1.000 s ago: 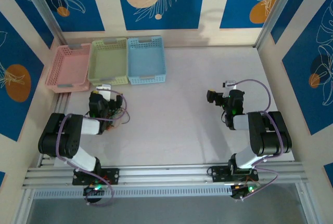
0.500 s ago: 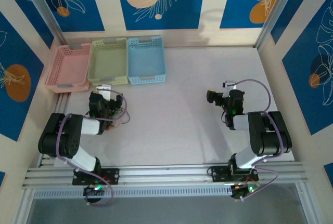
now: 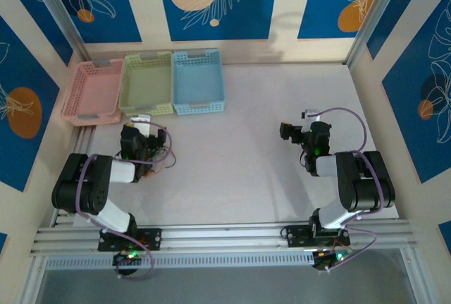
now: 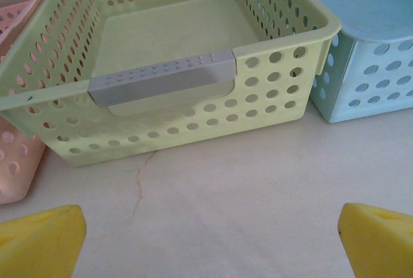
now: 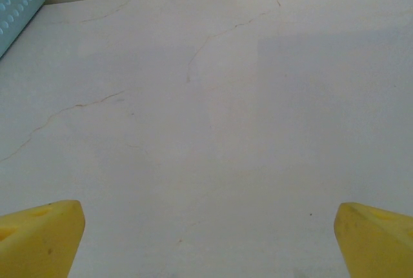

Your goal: Untangle the cables

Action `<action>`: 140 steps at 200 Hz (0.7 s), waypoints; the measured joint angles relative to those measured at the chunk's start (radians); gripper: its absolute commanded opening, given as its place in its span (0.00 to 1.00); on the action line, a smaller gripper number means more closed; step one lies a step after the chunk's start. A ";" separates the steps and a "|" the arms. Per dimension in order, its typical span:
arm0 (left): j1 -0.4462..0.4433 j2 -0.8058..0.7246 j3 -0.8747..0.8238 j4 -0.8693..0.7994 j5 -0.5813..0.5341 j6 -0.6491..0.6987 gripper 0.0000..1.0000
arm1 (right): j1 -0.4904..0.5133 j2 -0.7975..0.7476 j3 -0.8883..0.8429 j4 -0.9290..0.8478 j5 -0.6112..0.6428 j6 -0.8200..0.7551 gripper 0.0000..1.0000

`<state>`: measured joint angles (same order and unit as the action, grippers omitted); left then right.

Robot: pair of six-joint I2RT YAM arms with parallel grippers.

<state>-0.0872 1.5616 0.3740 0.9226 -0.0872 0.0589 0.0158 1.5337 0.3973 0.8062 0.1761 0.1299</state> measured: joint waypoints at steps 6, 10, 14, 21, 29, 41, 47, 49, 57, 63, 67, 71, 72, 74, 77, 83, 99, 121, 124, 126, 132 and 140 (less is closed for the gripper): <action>0.000 0.000 0.000 0.000 0.000 0.000 1.00 | -0.001 0.000 0.000 0.000 -0.001 0.000 0.99; 0.000 0.000 0.000 0.000 0.000 0.000 1.00 | -0.001 0.000 0.000 0.000 0.000 0.000 0.99; 0.000 0.000 0.000 0.001 -0.002 0.000 1.00 | 0.000 0.000 0.000 0.000 0.000 0.000 0.99; 0.000 0.000 0.000 0.003 -0.013 -0.001 1.00 | 0.005 -0.001 0.000 0.000 0.008 0.000 0.99; -0.003 0.000 -0.003 0.009 -0.031 -0.003 1.00 | 0.013 -0.007 0.000 -0.008 0.026 0.000 0.99; -0.008 -0.024 -0.014 -0.003 -0.065 -0.004 1.00 | 0.039 -0.049 0.000 -0.042 0.064 -0.013 0.99; -0.012 -0.055 -0.022 -0.024 -0.080 -0.004 1.00 | 0.059 -0.086 -0.001 -0.064 0.079 -0.026 0.99; -0.014 -0.067 -0.024 -0.032 -0.086 -0.004 1.00 | 0.066 -0.100 -0.001 -0.072 0.084 -0.026 0.99; -0.023 -0.131 -0.026 -0.080 -0.107 -0.005 1.00 | 0.097 -0.164 -0.001 -0.096 0.098 -0.041 0.99; -0.027 -0.186 -0.025 -0.125 -0.122 -0.010 1.00 | 0.117 -0.211 0.001 -0.119 0.106 -0.046 0.99; -0.031 -0.236 -0.023 -0.159 -0.132 -0.028 1.00 | 0.128 -0.243 0.005 -0.142 0.106 -0.045 0.99; -0.033 -0.288 -0.019 -0.191 -0.143 -0.040 1.00 | 0.142 -0.285 0.012 -0.177 0.104 -0.042 0.99; -0.034 -0.296 -0.019 -0.196 -0.145 -0.043 1.00 | 0.143 -0.291 0.013 -0.182 0.104 -0.041 0.99; -0.034 -0.319 -0.016 -0.213 -0.148 -0.053 1.00 | 0.148 -0.306 0.018 -0.201 0.103 -0.039 0.99; -0.035 -0.352 -0.012 -0.232 -0.154 -0.061 1.00 | 0.154 -0.328 0.025 -0.222 0.100 -0.034 0.99; -0.037 -0.421 0.003 -0.283 -0.163 -0.089 1.00 | 0.163 -0.369 0.041 -0.266 0.093 -0.021 0.99; -0.037 -0.549 0.087 -0.443 -0.182 -0.165 1.00 | 0.180 -0.470 0.066 -0.354 0.079 0.019 0.99; -0.024 -0.612 0.221 -0.617 -0.176 -0.247 1.00 | 0.206 -0.626 0.030 -0.434 0.039 0.085 0.99; -0.019 -0.613 0.235 -0.634 -0.169 -0.256 1.00 | 0.208 -0.644 0.021 -0.443 0.031 0.092 0.99; -0.014 -0.613 0.246 -0.649 -0.162 -0.265 1.00 | 0.209 -0.660 0.015 -0.447 0.024 0.100 0.99; 0.000 -0.611 0.275 -0.690 -0.140 -0.283 1.00 | 0.214 -0.695 -0.002 -0.462 0.009 0.117 0.99; 0.029 -0.597 0.313 -0.748 -0.109 -0.309 1.00 | 0.221 -0.738 -0.025 -0.477 -0.013 0.140 0.99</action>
<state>-0.0582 0.9642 0.6868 0.1745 -0.1963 -0.2501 0.2371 0.7959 0.3725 0.3294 0.1635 0.2695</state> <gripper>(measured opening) 0.998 0.993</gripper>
